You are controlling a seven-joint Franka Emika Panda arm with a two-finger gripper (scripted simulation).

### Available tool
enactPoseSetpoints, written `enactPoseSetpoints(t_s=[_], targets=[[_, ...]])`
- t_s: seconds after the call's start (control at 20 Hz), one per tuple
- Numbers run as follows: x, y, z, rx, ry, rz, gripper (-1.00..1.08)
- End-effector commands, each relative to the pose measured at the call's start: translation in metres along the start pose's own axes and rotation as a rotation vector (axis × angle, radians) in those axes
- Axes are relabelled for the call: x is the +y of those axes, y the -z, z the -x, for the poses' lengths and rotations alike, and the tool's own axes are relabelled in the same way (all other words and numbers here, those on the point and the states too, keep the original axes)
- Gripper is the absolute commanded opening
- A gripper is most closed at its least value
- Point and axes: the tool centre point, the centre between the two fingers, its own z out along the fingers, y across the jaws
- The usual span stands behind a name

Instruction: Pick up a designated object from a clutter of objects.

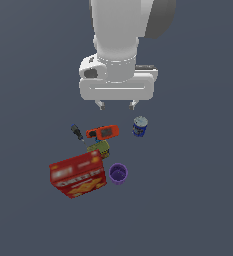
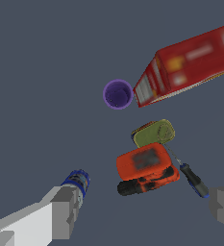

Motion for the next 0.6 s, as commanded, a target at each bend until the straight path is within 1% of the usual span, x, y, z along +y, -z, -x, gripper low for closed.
enactPoseSetpoints(t_s=[0.0, 0.15, 0.4, 0.55], targets=[[0.000, 0.000, 0.000, 0.000, 0.000, 0.000, 1.00], [0.005, 0.002, -0.001, 0.006, -0.001, 0.004, 1.00], [0.025, 0.011, -0.007, 0.028, -0.003, 0.019, 1.00], [0.026, 0.012, -0.007, 0.029, -0.003, 0.019, 1.00]])
